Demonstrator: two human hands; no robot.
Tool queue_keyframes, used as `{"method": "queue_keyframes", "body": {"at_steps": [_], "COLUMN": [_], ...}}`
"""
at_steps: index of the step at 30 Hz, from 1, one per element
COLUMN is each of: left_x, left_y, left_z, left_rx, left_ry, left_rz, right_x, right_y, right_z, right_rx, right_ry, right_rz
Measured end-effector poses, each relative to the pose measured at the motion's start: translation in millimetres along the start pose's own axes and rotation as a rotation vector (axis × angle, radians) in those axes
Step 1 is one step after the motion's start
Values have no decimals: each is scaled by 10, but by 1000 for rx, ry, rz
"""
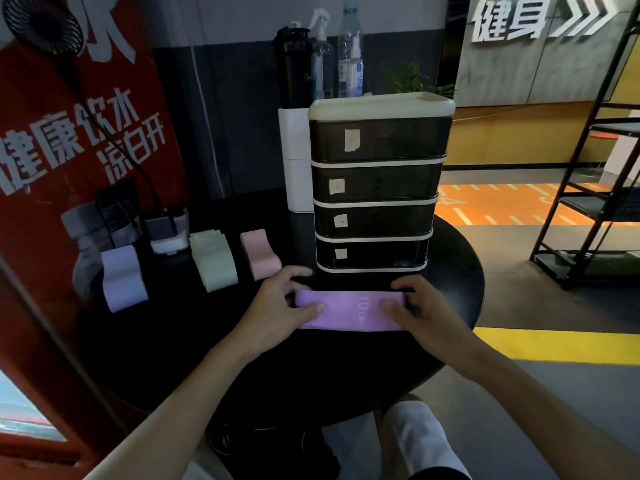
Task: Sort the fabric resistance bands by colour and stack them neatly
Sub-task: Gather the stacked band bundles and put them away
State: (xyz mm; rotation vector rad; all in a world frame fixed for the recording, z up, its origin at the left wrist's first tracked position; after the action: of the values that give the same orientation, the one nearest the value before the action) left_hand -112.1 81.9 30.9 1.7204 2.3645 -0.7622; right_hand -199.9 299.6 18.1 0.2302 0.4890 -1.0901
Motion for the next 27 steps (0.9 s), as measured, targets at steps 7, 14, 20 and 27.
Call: {"method": "queue_keyframes", "body": {"at_steps": [7,14,20,27], "left_x": [255,243,111,-171], "left_y": [-106,-83,-305,-1066], "left_z": [-29,15,-277,-940], "left_rx": [10,37,106,189], "left_ry": [-260,-342,-260,-127], "left_rz": [113,124,30,-115], "right_x": [-198,-149,-403,-1086], "right_y": [-96,-108,-304,-703], "right_z": [-241,-209,-28,627], "right_rx": [143,104,97,-18], "right_ry": [134,357,175,-175], "right_rz": [-104,-136,-139,-216]}}
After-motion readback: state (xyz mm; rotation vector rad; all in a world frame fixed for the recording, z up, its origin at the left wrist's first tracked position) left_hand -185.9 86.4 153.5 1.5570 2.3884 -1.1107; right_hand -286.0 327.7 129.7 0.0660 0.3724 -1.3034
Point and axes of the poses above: each hand's wrist, its own y-axis away from the middle knuckle, its own x-axis out of the palm, z = x × y, the point moved 9 cm from there along -y, towards the middle knuckle, and after that the axes turned 10 degrees about x, right-handed, at the moved point
